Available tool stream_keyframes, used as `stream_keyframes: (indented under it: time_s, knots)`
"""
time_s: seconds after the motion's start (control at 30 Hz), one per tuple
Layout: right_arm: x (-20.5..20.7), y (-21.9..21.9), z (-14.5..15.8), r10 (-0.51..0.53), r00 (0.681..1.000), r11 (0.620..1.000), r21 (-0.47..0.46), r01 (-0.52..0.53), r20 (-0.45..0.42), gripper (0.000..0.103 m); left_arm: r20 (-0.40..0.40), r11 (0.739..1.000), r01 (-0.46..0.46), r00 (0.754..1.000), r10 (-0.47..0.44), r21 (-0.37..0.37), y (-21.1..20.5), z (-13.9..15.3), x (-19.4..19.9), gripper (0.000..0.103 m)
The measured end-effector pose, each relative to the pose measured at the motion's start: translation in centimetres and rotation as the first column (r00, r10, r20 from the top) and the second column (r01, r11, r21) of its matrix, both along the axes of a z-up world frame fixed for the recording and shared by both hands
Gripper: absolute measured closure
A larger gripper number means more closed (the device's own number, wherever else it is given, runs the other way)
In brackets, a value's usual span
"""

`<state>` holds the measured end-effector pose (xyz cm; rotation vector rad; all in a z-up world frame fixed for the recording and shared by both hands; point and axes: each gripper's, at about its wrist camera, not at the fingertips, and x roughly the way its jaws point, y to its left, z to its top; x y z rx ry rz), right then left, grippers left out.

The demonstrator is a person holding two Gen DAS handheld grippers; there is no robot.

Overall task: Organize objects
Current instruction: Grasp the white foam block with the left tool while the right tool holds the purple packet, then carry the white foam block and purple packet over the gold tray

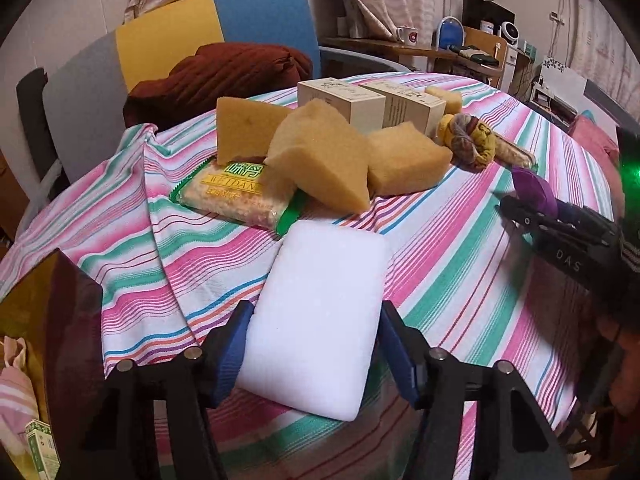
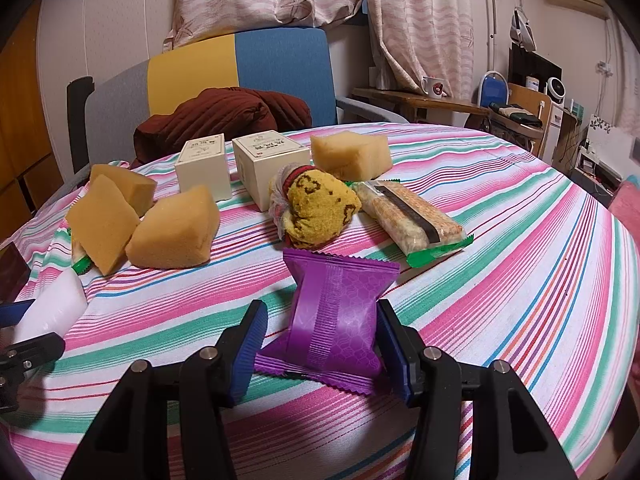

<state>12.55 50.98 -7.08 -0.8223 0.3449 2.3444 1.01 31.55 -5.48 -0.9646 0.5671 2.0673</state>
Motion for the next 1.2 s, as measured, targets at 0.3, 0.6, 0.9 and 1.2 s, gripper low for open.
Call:
stream_keyframes:
  time_s: [0.3, 0.6, 0.9, 1.2]
  knots:
    - [-0.1, -0.2, 0.1, -0.004, 1.0, 1.0, 0.014, 0.004, 0.0, 0.047, 0.005, 0.999, 0.002, 1.0, -0.003, 0.05, -0.8, 0.7, 0.8, 0.044]
    - [0.0, -0.5, 0.0, -0.009, 1.0, 0.999, 0.037, 0.009, -0.009, 0.052, 0.013, 0.986, 0.019, 1.0, -0.022, 0.167, -2.1, 3.5, 2.9, 0.044]
    - [0.4, -0.7, 0.0, -0.009, 1.0, 1.0, 0.024, 0.01, -0.015, 0.052, 0.027, 0.968, -0.007, 1.0, 0.001, 0.25, -5.4, 5.5, 3.0, 0.044]
    - [0.7, -3.1, 1.2, -0.003, 0.999, 1.0, -0.021, 0.002, -0.05, 0.052, 0.051, 0.951, -0.082, 0.996, 0.07, 0.298, -10.1, 6.4, 1.8, 0.044]
